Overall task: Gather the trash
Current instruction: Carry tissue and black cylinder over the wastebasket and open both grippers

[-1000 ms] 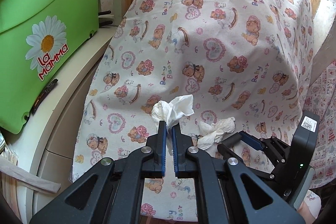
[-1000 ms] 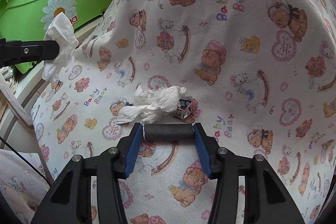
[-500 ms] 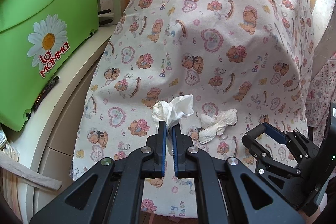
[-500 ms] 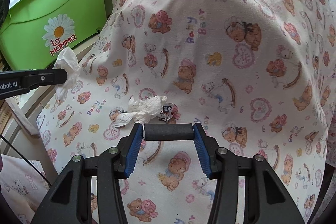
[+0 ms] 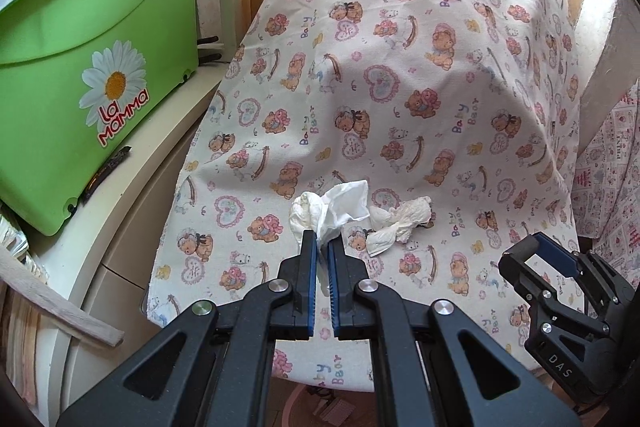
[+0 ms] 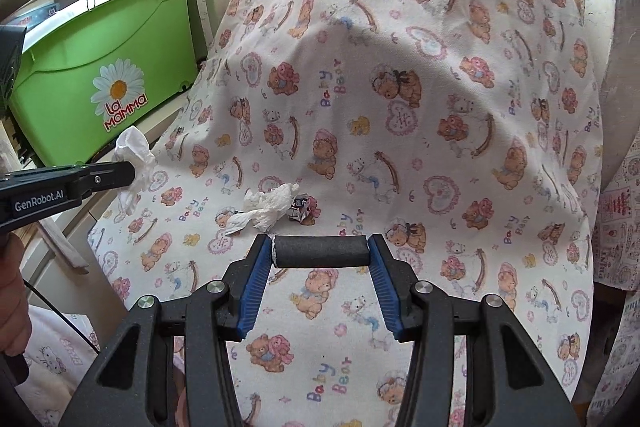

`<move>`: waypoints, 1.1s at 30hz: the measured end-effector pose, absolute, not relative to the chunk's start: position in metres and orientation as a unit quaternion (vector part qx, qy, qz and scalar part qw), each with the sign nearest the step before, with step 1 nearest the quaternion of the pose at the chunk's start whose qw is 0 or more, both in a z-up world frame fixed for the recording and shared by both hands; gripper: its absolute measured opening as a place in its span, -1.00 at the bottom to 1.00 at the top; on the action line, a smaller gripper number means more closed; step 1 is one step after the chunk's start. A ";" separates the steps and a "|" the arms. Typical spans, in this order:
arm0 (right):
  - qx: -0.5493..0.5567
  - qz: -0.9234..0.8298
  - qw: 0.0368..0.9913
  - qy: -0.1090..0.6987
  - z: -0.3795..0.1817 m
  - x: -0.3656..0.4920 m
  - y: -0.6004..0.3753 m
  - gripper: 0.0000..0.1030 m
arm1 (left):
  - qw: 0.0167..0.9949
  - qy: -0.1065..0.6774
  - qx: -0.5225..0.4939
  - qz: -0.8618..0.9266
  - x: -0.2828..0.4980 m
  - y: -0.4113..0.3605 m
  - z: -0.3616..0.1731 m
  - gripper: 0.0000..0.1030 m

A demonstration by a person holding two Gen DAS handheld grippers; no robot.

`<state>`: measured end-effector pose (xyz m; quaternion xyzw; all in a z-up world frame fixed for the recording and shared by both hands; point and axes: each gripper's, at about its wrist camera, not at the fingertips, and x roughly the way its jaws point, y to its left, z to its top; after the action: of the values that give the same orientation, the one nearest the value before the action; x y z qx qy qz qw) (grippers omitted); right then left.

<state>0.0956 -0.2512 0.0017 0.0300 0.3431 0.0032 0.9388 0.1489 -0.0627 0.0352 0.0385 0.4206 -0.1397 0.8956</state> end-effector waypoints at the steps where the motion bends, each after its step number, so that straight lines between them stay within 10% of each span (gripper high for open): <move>1: 0.029 0.004 0.941 0.337 0.006 0.090 -0.250 0.00 | 0.895 0.421 0.036 -0.142 0.143 -0.061 0.038 -0.91; 19: 0.046 0.026 0.947 0.317 0.011 -0.036 -0.206 0.00 | 0.885 0.438 0.020 -0.155 0.042 -0.047 0.020 -0.90; 33: 0.037 0.052 0.915 0.398 -0.037 -0.038 -0.197 0.00 | 0.777 0.604 0.006 -0.179 0.060 -0.038 -0.072 -0.90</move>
<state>-0.0377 -0.1968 -0.0369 0.0375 0.3981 0.0522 0.9151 0.0605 -0.0384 -0.0721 0.0060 0.6040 -0.1786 0.7767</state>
